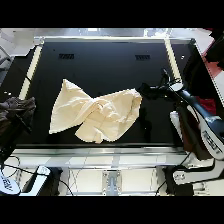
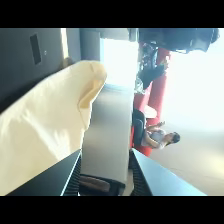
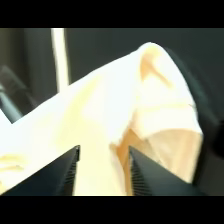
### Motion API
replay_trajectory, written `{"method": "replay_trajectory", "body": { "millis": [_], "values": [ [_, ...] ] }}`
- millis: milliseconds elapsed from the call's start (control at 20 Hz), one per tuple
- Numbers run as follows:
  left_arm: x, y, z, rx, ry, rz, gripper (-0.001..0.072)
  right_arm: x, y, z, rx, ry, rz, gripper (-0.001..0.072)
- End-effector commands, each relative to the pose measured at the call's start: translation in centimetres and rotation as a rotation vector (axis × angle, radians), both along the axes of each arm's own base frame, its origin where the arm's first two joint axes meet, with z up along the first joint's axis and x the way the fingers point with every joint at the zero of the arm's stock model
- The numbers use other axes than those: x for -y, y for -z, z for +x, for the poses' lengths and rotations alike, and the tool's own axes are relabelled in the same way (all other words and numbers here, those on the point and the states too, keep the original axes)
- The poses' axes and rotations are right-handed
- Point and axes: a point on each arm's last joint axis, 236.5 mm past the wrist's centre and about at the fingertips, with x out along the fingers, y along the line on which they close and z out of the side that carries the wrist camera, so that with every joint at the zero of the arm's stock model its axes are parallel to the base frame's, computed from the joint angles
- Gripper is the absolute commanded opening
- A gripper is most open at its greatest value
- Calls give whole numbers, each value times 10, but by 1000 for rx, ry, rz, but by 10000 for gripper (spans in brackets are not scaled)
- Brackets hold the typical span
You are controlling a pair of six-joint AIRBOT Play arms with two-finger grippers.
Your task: Fold the shirts.
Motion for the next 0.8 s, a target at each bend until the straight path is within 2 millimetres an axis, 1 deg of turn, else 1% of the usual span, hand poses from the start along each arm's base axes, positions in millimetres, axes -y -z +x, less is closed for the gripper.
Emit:
{"method": "replay_trajectory", "body": {
  "millis": [0,100,200,300,400,450,500,550,650,700,750],
  "values": [
    [15,-2,-3,29,33,-37,374,-23,21,4,-48,-68,96,497],
    [16,-7,-4,40,34,-15,373,-23,30,3,-66,-67,97,498],
    [17,-16,-5,59,37,25,372,-29,31,2,-48,-90,84,497],
    [20,-25,-7,74,43,70,371,-33,32,6,-24,-87,59,486],
    [24,-28,-9,80,48,94,370,-38,33,10,-1,-76,39,485],
    [26,-24,-10,59,61,98,370,-40,33,12,7,-73,32,440],
    [30,-16,-13,26,77,96,370,-43,33,13,14,-72,24,355],
    [34,-5,-18,-16,98,97,370,-44,34,14,21,-66,17,297],
    [44,19,-29,-121,137,74,362,-40,36,19,25,-42,9,57],
    [49,33,-37,-176,149,52,363,-38,37,21,27,-30,7,19],
    [55,46,-44,-228,158,27,362,-36,36,23,32,-21,5,18]
  ]
}}
